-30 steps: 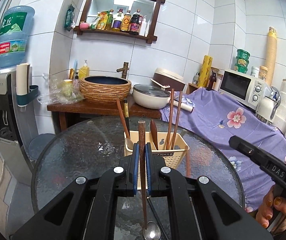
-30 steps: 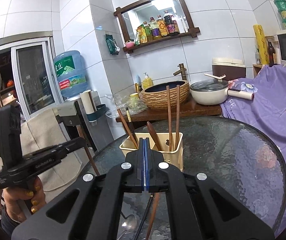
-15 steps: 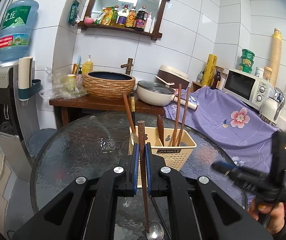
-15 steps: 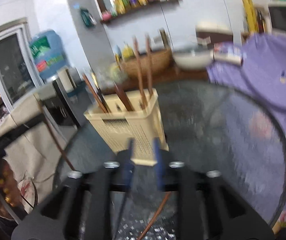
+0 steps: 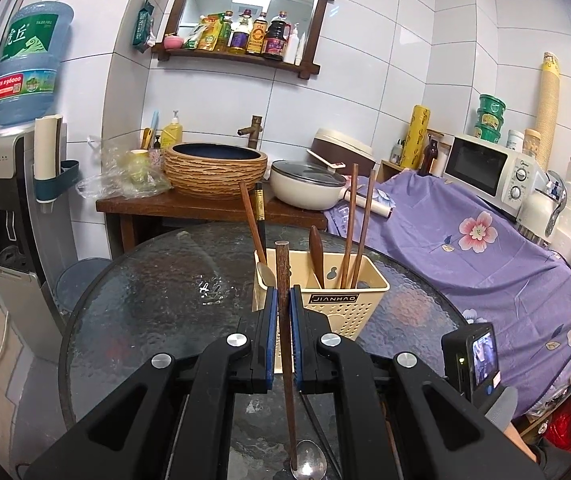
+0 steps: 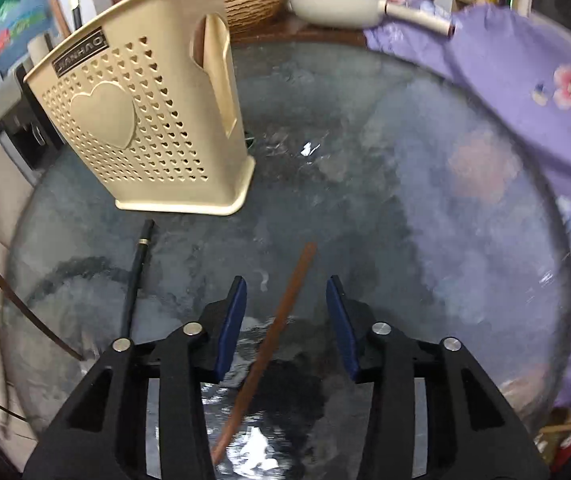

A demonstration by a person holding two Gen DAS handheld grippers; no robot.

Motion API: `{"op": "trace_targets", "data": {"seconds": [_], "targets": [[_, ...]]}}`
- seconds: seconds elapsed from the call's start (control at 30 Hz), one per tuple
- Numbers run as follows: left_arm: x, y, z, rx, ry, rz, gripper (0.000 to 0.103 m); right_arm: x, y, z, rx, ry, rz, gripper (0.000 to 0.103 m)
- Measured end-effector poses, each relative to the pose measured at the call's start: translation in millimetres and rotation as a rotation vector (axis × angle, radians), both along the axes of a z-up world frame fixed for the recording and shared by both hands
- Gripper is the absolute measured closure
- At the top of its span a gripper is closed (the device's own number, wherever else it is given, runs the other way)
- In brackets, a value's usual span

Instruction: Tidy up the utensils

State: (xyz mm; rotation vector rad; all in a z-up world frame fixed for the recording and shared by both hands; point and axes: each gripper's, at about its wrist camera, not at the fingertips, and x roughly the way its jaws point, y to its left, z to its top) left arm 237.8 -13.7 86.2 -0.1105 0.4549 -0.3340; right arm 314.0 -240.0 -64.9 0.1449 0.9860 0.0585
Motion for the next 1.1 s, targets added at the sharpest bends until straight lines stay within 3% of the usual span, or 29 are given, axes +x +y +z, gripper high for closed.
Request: {"op": "trace_targets", "data": {"seconds": [0.1, 0.37, 0.77, 0.97, 1.1], "targets": [[0, 0, 0, 0.002, 0.001, -0.001, 0.097, 4, 8, -3, -0.015, 0.013, 0.017, 0.066], [-1, -1, 0, 0.004, 0.002, -0.003, 0.097, 6, 13, -10, -0.056, 0.008, 0.005, 0.092], [-3, -5, 0, 0.005, 0.001, -0.011, 0.097, 4, -6, 6, 0.082, -0.062, -0.027, 0.096], [-6, -5, 3, 0.002, -0.007, -0.012, 0.097, -10, -15, 42, 0.217, -0.196, 0.007, 0.096], [-9, -4, 7, -0.002, -0.016, -0.017, 0.097, -26, -12, 75, 0.221, -0.304, 0.054, 0.096]]}}
